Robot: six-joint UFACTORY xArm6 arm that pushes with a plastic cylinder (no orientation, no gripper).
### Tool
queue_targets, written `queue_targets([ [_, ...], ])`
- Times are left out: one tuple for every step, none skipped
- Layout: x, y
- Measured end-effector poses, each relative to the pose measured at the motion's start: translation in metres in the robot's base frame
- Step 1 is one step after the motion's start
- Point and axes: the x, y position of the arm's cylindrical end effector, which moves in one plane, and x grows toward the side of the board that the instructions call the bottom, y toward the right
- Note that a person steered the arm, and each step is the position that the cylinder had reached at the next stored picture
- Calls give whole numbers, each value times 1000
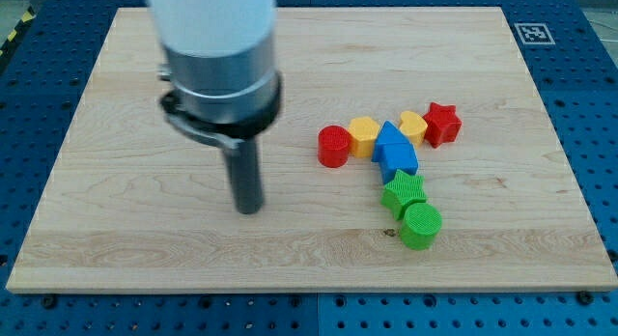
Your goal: Move the arm to the top center of the board
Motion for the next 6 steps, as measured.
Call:
queue_targets([
  [-47,-32],
  [-93,-50],
  [-154,-57],
  [-214,-53],
  [-274,-38],
  [-321,-8],
])
